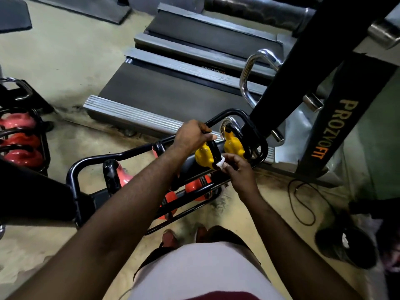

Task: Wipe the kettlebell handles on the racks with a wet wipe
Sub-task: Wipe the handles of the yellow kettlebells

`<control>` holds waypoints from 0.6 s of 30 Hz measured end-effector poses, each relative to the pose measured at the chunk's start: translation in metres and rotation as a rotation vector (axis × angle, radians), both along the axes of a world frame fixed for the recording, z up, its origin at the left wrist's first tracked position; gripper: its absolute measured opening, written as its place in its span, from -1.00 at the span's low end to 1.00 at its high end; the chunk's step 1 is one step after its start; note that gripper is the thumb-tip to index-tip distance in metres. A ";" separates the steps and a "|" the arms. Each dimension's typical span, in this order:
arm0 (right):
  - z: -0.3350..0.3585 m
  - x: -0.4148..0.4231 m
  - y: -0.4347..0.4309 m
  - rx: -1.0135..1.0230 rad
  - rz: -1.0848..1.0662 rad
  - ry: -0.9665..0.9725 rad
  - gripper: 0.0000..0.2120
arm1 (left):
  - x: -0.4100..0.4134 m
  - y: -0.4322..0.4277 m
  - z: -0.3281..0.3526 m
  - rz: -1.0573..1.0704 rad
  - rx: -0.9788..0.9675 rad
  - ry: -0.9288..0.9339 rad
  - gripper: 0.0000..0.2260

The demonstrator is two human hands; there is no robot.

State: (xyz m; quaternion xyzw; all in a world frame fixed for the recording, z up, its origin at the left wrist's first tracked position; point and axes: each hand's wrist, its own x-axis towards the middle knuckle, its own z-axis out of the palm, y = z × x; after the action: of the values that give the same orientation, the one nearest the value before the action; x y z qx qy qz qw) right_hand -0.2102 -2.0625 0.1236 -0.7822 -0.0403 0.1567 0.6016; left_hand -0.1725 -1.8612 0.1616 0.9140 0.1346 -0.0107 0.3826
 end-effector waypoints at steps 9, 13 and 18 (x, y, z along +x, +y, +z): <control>0.024 0.055 0.031 -0.038 0.084 0.238 -0.78 | -0.003 -0.001 -0.010 -0.013 -0.068 0.015 -0.68; 0.014 0.024 0.016 -0.133 0.106 -0.039 -0.88 | -0.007 0.006 -0.014 0.039 -0.111 0.031 -0.66; -0.017 -0.019 0.001 -0.366 0.095 -0.384 -0.73 | -0.005 0.001 -0.010 0.038 -0.109 0.030 -0.64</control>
State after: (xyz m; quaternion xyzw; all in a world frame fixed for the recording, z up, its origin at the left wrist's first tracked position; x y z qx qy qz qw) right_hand -0.2288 -2.0620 0.1066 -0.8907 -0.1614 0.0379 0.4233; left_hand -0.1770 -1.8603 0.1512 0.8889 0.1567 -0.0243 0.4299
